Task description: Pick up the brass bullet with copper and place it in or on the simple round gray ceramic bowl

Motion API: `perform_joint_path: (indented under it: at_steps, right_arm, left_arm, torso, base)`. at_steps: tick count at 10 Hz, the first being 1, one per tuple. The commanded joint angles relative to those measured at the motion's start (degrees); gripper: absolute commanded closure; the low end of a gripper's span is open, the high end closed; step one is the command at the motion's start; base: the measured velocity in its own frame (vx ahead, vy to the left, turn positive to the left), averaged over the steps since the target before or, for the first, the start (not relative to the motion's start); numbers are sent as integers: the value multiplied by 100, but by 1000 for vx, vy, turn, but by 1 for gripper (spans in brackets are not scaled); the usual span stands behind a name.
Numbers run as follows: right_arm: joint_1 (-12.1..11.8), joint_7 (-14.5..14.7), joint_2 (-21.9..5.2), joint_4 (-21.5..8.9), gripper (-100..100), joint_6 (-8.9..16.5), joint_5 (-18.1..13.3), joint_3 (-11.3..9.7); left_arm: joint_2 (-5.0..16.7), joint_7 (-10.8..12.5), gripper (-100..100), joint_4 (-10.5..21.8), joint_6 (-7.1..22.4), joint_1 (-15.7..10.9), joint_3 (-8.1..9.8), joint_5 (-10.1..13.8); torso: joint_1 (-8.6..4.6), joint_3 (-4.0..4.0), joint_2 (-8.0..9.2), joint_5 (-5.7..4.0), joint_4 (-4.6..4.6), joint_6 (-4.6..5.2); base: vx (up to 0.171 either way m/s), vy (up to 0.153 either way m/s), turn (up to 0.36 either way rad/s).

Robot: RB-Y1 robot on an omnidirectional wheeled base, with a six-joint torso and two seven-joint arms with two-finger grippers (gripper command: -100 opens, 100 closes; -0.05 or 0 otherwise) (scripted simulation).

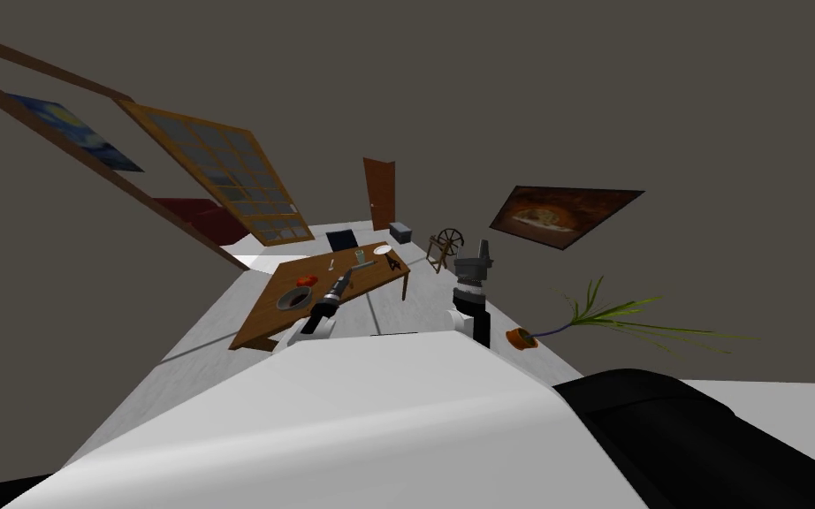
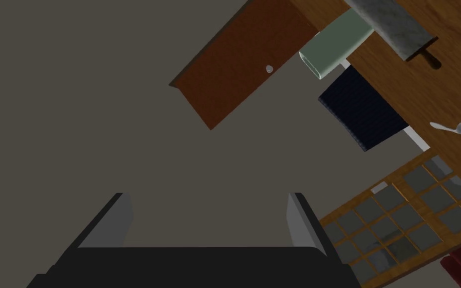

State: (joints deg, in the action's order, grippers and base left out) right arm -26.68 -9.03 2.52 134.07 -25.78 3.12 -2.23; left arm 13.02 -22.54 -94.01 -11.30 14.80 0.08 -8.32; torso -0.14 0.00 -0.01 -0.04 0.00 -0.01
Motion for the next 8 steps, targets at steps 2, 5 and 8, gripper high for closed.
perform_joint_path:
  at_steps: [2, 5, 8]
  right_arm:
    - [0, 0, 0, 0, 0, 0, 0, 0]
    - [0, 0, 0, 0, 0, 0, 0, 0]
    - [-1, 0, 0, 0, 0, 0, 0, 0]
  left_arm:
    - [62, -115, -100, 400, 230, -127, -13, -59]
    - [191, -211, -100, 904, 481, -310, -33, -129]
    - [264, -242, -100, 1270, 613, -405, -49, -166]
  torso:
    - [-7, -3, -6, -1, -1, 1]
    - [4, -4, -6, 0, -2, -2]
    - [4, -6, -11, 1, -2, -1]
  base:
    - [22, -57, -56]
    - [27, -37, -35]
    - [32, -32, -20]
